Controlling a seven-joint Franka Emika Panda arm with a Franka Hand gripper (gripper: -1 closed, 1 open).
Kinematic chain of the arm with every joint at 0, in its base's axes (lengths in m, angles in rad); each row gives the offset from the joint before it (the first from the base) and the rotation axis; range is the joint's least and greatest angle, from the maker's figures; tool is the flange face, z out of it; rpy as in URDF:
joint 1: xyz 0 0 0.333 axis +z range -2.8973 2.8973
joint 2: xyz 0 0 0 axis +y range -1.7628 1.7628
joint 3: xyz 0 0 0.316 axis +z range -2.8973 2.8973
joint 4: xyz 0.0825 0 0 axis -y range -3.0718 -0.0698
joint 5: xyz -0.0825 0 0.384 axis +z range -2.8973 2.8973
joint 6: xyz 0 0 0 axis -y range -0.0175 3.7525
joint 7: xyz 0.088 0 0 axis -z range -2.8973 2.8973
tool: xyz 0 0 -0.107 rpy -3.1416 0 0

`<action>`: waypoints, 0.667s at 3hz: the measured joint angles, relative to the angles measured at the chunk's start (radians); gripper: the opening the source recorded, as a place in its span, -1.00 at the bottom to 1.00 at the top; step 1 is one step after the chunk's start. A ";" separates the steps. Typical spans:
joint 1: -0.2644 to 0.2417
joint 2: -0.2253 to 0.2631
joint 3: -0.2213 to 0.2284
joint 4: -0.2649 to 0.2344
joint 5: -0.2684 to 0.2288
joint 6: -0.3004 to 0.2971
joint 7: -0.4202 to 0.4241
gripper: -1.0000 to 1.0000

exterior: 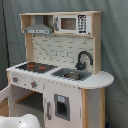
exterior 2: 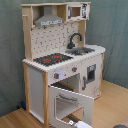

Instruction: Play with the kitchen

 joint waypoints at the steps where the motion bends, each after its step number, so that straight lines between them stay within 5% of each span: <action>1: -0.006 -0.001 0.001 -0.034 0.000 0.001 0.094 1.00; 2: -0.003 0.000 0.002 -0.096 0.000 0.002 0.200 1.00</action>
